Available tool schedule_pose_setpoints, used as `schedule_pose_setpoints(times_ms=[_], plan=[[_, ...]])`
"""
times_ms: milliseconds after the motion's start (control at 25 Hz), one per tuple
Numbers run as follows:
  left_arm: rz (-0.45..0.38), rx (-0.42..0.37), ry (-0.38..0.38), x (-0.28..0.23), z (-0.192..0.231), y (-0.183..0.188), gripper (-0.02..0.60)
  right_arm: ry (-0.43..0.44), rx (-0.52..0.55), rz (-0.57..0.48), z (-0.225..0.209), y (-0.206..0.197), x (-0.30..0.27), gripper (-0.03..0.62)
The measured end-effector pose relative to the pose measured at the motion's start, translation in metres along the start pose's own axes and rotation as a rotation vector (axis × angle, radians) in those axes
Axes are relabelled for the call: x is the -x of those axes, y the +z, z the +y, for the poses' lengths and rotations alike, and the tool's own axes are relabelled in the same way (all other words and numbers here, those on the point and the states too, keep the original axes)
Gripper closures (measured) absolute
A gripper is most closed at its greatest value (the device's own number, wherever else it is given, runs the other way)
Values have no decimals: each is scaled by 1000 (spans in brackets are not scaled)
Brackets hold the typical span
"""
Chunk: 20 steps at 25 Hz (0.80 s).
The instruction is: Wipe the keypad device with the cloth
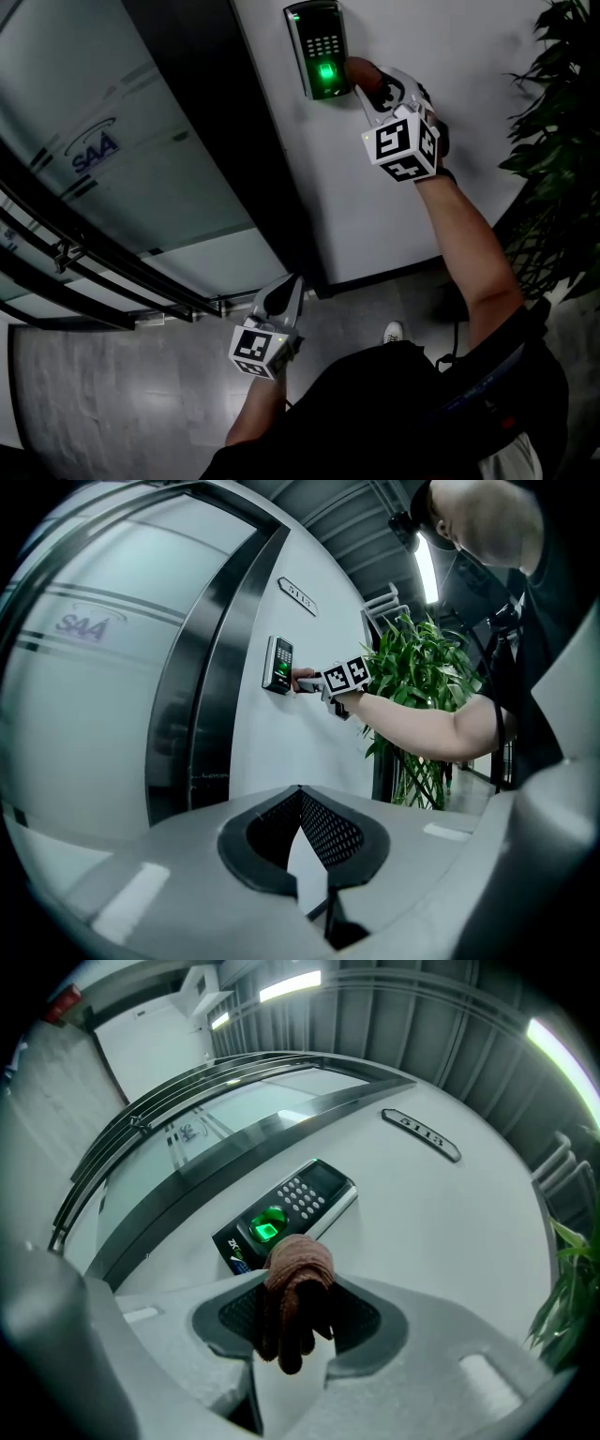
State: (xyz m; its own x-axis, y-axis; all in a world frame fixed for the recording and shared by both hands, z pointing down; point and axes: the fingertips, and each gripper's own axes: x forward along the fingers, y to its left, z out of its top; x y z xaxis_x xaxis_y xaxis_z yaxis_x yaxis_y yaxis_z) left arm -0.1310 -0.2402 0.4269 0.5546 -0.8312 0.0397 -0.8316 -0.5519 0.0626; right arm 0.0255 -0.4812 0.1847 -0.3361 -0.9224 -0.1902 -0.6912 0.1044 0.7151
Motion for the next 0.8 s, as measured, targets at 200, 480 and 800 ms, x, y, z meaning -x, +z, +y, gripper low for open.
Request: schedule_pose_setpoints(times_ms=[200,480,800], plan=[[-6,-3,5,5,-1,2,565,0,-5,17,-3,-4,3,450],[-7,-7,0,20,-1,3,565,60,-126,-29,5,12,45,450],[15,45,-70,38,-14,-7,565,283,-333,-13,97,-9,177,450]])
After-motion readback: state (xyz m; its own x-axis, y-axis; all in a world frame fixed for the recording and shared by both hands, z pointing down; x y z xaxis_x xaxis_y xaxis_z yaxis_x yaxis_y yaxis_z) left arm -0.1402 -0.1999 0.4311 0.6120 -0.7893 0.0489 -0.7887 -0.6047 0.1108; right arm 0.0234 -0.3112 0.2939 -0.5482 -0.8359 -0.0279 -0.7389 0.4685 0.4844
